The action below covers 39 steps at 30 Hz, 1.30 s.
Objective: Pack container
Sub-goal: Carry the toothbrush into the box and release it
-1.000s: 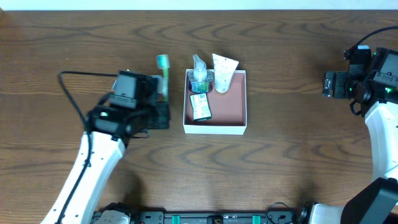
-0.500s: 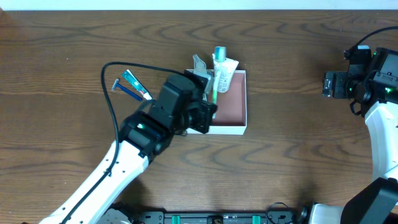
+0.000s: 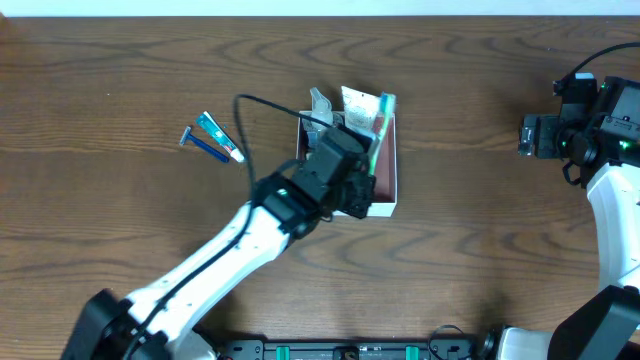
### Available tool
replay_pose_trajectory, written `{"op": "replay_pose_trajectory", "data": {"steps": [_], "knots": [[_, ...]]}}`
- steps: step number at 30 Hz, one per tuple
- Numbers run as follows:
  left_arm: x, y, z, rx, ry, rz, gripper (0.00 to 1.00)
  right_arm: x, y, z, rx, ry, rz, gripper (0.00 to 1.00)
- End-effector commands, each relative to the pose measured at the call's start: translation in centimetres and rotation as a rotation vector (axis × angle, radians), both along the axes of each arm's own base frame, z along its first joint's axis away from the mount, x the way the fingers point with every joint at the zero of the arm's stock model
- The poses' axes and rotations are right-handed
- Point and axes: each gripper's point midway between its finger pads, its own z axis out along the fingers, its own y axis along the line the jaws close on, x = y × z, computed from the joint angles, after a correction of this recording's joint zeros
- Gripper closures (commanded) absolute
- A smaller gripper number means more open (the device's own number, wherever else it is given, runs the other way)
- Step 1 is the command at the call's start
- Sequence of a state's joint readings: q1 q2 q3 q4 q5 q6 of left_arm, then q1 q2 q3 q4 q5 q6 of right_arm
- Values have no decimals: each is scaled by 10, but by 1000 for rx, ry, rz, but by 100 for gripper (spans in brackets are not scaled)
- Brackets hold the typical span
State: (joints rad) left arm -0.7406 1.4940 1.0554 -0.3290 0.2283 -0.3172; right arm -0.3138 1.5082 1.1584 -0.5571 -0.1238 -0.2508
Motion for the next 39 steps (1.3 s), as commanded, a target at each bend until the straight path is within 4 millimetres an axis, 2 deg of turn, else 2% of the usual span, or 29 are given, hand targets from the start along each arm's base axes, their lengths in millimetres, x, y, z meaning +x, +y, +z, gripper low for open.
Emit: {"op": "replay_pose_trajectory", "data": {"steps": [1,7,12,17,25,27,29,31,33,39], "knots": [[0,-13,3,-9,-30,-21,94,2,4,1,-2,-2,22,1],[6,-14,4,18,-84,-16,94,2,4,1,-2,-2,21,1],[13,-10,-8,60,-91,9,94,2,4,1,-2,-2,21,1],[20,-16,-20,68,-93,6,94,2,4,1,-2,-2,21,1],[25,-12,-25,94,-105,29,93,2,4,1,-2,-2,21,1],[26,-11,-25,99,-111,36,85,2,4,1,-2,-2,22,1],[26,-11,-25,98,-112,36,68,2,4,1,-2,-2,21,1],[26,-11,-25,98,-112,37,58,2,4,1,-2,-2,22,1],[26,-11,-25,98,-112,36,54,2,4,1,-2,-2,21,1],[28,-10,-24,100,-117,42,53,2,4,1,-2,-2,21,1]]}}
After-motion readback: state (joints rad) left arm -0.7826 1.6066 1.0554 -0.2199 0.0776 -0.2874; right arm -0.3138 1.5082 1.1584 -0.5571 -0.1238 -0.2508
